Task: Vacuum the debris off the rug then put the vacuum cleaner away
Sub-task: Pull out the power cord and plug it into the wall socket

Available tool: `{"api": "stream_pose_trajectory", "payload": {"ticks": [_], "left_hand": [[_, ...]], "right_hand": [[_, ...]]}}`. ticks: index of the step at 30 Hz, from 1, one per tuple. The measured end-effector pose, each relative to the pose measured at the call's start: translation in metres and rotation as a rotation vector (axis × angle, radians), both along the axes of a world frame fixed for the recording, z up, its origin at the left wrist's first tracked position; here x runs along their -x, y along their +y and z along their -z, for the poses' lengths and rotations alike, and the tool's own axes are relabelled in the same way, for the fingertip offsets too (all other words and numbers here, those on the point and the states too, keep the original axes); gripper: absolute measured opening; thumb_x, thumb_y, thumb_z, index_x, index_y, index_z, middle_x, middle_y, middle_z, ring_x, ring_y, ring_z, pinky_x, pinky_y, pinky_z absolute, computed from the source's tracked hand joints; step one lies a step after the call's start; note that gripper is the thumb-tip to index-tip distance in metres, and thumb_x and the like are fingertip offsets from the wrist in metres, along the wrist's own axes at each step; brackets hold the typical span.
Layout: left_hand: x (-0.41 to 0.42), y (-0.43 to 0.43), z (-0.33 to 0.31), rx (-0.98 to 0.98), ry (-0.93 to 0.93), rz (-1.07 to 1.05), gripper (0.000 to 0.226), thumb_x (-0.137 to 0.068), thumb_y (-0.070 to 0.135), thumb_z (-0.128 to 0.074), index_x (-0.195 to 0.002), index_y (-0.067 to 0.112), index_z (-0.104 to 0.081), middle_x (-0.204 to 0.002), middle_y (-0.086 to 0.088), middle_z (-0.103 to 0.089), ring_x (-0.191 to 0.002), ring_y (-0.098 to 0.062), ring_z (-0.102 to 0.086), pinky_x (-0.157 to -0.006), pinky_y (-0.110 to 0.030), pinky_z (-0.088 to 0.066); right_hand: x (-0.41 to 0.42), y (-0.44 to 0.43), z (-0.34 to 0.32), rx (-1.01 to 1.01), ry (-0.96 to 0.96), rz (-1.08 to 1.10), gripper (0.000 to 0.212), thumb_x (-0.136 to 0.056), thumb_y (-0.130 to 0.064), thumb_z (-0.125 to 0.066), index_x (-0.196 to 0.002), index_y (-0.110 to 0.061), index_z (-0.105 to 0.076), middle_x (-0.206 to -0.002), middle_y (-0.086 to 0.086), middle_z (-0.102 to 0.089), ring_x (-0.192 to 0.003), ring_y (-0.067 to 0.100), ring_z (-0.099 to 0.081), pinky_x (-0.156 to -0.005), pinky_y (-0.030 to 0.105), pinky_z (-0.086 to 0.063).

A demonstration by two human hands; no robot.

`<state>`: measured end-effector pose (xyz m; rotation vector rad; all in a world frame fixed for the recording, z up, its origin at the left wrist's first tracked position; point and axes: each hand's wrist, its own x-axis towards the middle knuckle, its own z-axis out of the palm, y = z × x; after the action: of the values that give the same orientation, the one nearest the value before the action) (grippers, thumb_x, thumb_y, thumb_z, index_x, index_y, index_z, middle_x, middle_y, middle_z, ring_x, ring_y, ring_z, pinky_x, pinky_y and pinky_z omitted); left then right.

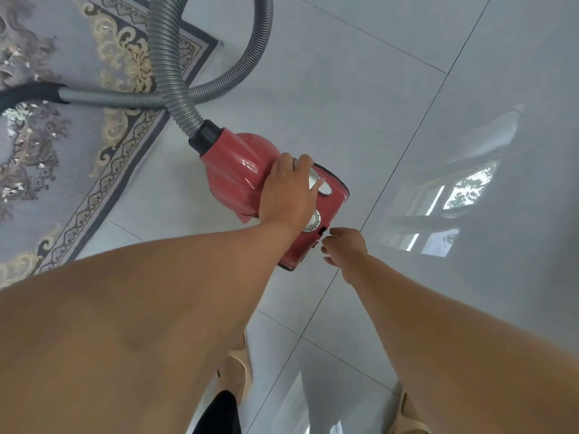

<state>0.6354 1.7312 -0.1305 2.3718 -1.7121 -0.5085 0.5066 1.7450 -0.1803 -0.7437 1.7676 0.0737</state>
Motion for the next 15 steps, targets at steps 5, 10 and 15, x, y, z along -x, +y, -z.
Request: {"api": "stream_pose_trajectory", "payload": {"ticks": [5,10,15], "left_hand": [[0.007,0.001,0.005,0.023,0.045,-0.086,0.026,-0.098,0.029,-0.049,-0.122,0.02,-0.049,-0.108,0.0,-0.062,-0.091,-0.022,-0.064,-0.065,-0.036,-0.049],[0.013,0.001,0.01,0.048,-0.131,-0.086,0.024,-0.098,0.026,-0.048,-0.121,0.019,-0.052,-0.099,0.0,-0.064,-0.079,-0.025,-0.066,-0.059,-0.037,-0.052],[0.016,0.001,0.012,0.051,-0.237,-0.091,0.03,-0.098,0.024,-0.046,-0.127,0.022,-0.05,-0.108,0.002,-0.065,-0.08,-0.027,-0.067,-0.056,-0.032,-0.042]], "right_hand": [[0.012,0.002,0.025,-0.047,-0.032,0.007,0.044,-0.092,-0.004,-0.053,-0.135,-0.013,-0.053,-0.118,0.01,-0.064,-0.097,0.025,-0.068,-0.09,0.041,-0.056],[0.035,-0.013,0.072,0.006,-0.052,-0.277,0.039,-0.083,-0.013,-0.055,-0.121,-0.024,-0.052,-0.099,-0.005,-0.058,-0.107,0.025,-0.061,-0.094,0.043,-0.053],[0.038,-0.026,0.086,0.081,-0.015,-0.438,0.031,-0.088,-0.003,-0.054,-0.108,-0.026,-0.05,-0.097,-0.005,-0.051,-0.098,0.019,-0.053,-0.089,0.035,-0.052]]}}
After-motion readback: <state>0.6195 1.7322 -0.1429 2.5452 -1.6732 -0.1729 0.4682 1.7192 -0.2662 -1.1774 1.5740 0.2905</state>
